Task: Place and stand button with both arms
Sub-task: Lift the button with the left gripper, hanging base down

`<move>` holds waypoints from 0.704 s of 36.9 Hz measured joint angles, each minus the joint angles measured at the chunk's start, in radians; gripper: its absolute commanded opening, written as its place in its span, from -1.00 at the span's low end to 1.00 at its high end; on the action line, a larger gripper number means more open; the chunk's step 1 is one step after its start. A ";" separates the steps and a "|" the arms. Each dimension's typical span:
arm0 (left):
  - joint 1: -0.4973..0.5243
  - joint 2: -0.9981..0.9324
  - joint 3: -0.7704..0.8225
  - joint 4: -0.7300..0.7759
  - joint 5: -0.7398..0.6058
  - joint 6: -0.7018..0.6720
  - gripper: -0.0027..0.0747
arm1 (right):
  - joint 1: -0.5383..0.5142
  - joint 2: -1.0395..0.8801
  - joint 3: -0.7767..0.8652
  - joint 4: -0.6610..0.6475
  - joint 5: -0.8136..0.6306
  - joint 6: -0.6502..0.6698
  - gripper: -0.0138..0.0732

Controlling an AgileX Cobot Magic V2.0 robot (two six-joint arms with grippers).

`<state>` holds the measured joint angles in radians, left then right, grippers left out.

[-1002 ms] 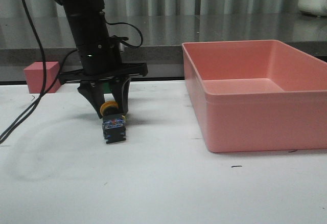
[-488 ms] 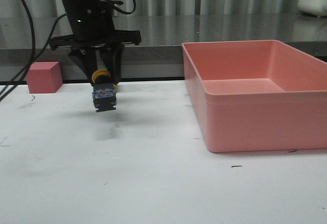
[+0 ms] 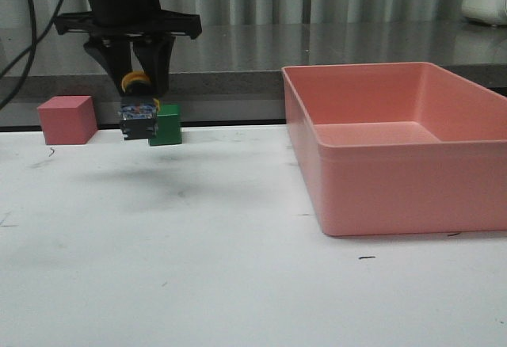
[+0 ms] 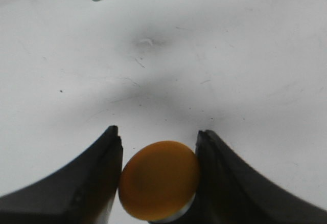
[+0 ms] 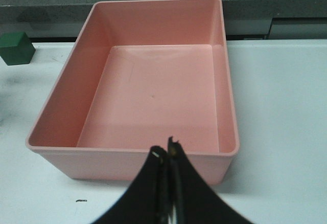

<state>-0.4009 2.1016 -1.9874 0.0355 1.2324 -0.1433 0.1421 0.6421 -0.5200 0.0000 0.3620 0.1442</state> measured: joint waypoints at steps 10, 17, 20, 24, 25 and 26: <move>-0.042 -0.123 0.006 0.130 -0.092 -0.005 -0.32 | 0.000 0.000 0.000 0.000 0.000 0.000 -0.83; -0.067 -0.235 0.110 0.151 -0.249 -0.026 -0.32 | 0.000 0.000 0.000 0.000 0.000 0.000 -0.83; -0.069 -0.290 0.200 0.159 -0.328 -0.032 -0.32 | 0.000 0.000 0.000 0.000 0.000 0.000 -0.83; -0.069 -0.355 0.330 0.170 -0.437 -0.035 -0.32 | 0.000 0.000 0.000 0.000 0.000 0.000 -0.83; -0.069 -0.374 0.373 0.172 -0.462 -0.035 -0.32 | 0.000 0.000 0.000 0.000 0.000 0.000 -0.83; -0.069 -0.393 0.414 0.177 -0.498 -0.035 -0.32 | 0.000 0.000 0.000 0.000 0.000 0.000 -0.83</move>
<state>-0.4701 1.7084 -1.5730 0.2120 0.7346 -0.1778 0.1421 0.6421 -0.5200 0.0000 0.3620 0.1442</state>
